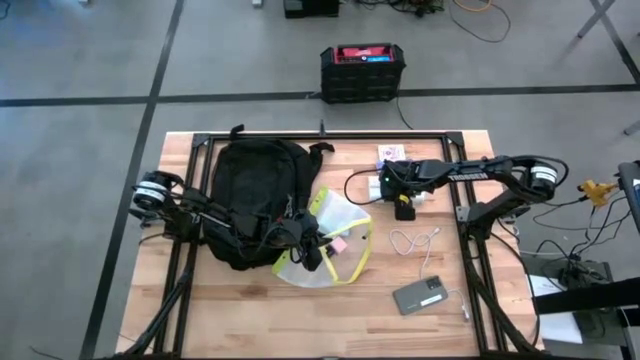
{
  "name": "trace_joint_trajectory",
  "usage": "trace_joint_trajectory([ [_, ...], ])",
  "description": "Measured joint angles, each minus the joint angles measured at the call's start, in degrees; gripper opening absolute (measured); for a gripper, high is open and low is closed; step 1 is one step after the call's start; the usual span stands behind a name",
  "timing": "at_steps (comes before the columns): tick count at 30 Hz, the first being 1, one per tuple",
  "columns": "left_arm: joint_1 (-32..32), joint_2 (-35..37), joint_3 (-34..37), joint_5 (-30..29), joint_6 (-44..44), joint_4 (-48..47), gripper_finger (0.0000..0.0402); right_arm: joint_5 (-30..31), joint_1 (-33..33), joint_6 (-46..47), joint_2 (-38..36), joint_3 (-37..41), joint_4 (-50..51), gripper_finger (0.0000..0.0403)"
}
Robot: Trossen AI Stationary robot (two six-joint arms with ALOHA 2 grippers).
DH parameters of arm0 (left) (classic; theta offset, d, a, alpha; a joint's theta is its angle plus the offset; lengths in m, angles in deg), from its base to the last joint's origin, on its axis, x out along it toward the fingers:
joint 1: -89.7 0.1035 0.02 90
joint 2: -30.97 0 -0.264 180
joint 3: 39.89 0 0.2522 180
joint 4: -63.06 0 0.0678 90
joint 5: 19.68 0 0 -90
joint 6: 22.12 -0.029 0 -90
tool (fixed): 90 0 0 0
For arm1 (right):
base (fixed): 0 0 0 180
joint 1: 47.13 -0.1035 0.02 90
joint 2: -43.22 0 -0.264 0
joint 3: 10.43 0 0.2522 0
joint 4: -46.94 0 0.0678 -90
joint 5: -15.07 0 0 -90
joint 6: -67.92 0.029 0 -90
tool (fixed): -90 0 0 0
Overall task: Unpack backpack
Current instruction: Put the white pill organizer into the white zip bag
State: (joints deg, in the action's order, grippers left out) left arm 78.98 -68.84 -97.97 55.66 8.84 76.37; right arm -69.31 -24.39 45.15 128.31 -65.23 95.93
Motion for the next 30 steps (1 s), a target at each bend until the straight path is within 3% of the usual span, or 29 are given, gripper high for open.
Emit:
trace_joint_trajectory([
  [30,0.0,0.0,0.0,0.0,0.0,0.0,0.0,0.4,-1.6,7.7,-3.9,-0.6,6.0,0.0156],
])
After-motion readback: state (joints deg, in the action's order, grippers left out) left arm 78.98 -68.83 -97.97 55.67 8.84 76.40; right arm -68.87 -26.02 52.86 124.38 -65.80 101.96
